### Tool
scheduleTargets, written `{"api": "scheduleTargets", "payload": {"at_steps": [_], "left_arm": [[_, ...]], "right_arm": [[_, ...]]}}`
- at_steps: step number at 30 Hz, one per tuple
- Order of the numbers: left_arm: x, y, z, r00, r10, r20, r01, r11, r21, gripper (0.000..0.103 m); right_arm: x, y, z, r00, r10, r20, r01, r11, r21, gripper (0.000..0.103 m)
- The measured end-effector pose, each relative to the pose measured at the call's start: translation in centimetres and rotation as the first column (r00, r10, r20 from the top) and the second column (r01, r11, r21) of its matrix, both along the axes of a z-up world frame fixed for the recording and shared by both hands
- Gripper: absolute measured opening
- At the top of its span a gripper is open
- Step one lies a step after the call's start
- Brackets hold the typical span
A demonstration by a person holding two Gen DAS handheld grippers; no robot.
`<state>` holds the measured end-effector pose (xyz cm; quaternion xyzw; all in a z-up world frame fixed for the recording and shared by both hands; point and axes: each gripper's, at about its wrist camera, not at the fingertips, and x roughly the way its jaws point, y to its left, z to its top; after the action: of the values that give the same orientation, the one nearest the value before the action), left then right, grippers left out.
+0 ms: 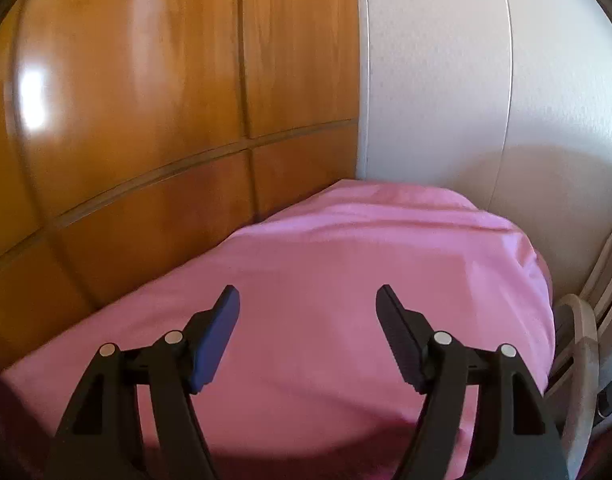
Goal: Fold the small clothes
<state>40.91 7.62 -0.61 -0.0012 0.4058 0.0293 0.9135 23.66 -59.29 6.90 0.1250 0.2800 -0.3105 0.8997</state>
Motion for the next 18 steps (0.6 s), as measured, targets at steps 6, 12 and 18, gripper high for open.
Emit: {"api": "scheduleTargets", "payload": {"at_steps": [6,12,18], "left_arm": [[-1.0,2.5,1.6,0.994,0.083,0.076,-0.084,0.996,0.011,0.048],[-6.9,0.3,2.6,0.988,0.026,0.155,-0.026,1.0,-0.005,0.056],[-12.8,-3.8,2.3,0.982,-0.133,0.134,0.144,0.987,-0.072,0.056]], "right_arm": [[-11.8,1.2,0.1,0.998,0.064,-0.026,-0.062,0.995,0.084,0.061],[-15.5,7.4,-5.7,0.928,0.327,-0.177,-0.277,0.925,0.259,0.052],[-5.0,11.3,-9.0,0.88,0.435,-0.19,-0.388,0.89,0.24,0.047]]}}
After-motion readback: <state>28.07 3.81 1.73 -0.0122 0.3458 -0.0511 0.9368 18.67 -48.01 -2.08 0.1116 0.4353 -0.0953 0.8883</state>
